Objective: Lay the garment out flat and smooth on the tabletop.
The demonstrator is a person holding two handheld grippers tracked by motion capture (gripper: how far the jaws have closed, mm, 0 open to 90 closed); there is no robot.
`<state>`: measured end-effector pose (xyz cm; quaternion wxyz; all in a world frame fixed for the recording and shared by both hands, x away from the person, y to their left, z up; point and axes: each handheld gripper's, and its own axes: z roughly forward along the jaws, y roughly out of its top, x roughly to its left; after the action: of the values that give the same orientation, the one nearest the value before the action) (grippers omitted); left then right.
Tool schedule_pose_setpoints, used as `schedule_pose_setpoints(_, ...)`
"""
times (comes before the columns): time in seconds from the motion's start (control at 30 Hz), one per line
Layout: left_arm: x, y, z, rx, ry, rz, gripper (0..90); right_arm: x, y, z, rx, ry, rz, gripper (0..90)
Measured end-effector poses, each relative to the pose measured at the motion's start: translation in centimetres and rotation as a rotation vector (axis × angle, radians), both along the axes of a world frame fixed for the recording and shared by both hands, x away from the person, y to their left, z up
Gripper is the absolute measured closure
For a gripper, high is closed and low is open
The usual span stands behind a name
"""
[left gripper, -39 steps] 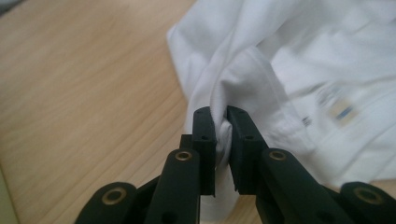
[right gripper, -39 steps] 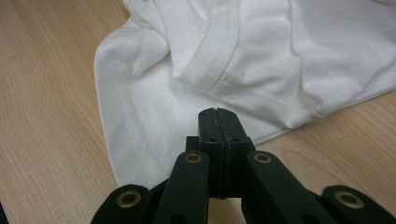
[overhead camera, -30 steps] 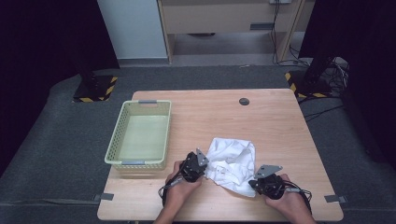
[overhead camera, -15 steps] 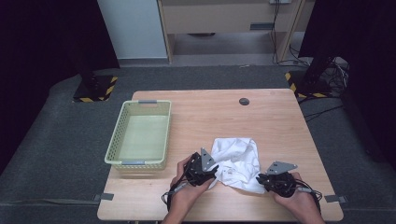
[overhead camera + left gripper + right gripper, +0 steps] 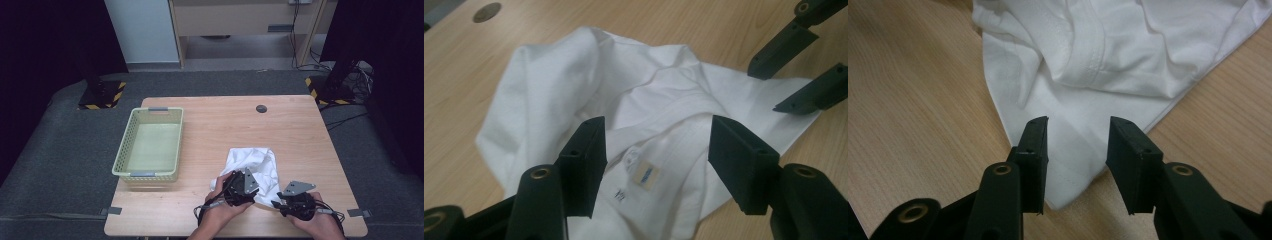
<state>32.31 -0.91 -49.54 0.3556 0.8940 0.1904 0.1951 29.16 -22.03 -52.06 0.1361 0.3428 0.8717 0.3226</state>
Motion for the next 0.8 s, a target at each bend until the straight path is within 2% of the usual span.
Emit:
schedule_pose_setpoints(0.2, 0.6, -2.4, -1.4, 0.009, 0.039, -0.066, 37.7, -0.7, 0.0, -0.6, 0.017, 0.001, -0.036, 57.1)
schedule_pose_setpoints(0.3, 0.7, -3.4, -1.9, 0.044, 0.048, -0.092, 40.0, -1.0, -0.1, -0.7, 0.029, -0.004, -0.046, 58.6)
schedule_pose_setpoints(0.4, 1.1, -3.9, -2.5, 0.065, 0.066, -0.088, 47.6, -1.3, -0.2, -0.8, 0.043, 0.000, -0.057, 60.5)
schedule_pose_setpoints(0.5, 1.3, -4.1, -2.6, 0.099, 0.060, -0.083, 63.4, -1.4, -0.3, -0.9, 0.058, -0.001, -0.066, 61.0)
schedule_pose_setpoints(0.53, 1.5, -4.1, -2.4, 0.097, 0.052, -0.080, 72.4, -1.4, -0.3, -1.0, 0.058, -0.002, -0.066, 61.3)
schedule_pose_setpoints(0.57, 1.7, -4.0, -2.2, 0.086, 0.063, -0.076, 77.8, -1.5, -0.3, -1.0, 0.058, -0.002, -0.067, 61.4)
schedule_pose_setpoints(0.6, 1.9, -3.8, -1.9, 0.075, 0.066, -0.073, 79.5, -1.5, -0.3, -1.0, 0.059, -0.002, -0.068, 61.5)
schedule_pose_setpoints(0.8, 2.6, -1.6, 1.3, -0.046, -0.007, 0.007, 80.8, -1.4, -0.4, -0.9, 0.057, 0.003, -0.068, 63.6)
